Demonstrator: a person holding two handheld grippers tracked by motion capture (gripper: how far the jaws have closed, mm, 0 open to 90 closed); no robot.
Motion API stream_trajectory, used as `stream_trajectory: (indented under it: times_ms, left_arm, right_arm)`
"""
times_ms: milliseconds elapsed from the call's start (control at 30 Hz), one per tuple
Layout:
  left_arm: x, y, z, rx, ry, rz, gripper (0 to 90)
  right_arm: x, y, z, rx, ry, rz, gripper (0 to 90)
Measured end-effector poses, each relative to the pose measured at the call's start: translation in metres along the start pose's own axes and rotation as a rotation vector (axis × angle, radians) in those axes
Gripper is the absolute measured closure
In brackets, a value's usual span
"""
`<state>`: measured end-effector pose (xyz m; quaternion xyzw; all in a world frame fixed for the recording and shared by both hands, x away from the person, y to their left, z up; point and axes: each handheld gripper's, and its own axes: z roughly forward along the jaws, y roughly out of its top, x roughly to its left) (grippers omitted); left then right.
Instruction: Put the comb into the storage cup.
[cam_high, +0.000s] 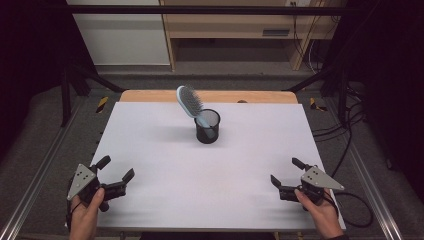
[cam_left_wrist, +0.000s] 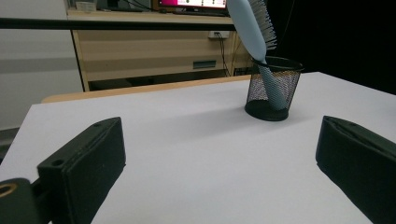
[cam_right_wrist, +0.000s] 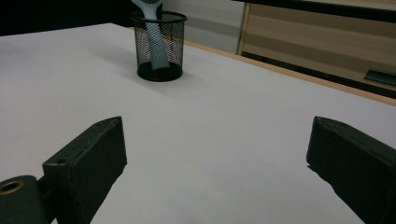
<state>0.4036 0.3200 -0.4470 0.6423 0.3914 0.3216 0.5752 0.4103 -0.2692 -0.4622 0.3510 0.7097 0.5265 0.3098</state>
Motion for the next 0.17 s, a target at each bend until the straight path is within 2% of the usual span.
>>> stream_trajectory:
  times_ms: [167]
  left_arm:
    - [-0.0029,0.0011,-0.0002,-0.003,-0.002,0.009,1.4]
  right_arm:
    - [0.0068,0.003,0.0073,-0.004,0.021,-0.005,5.1]
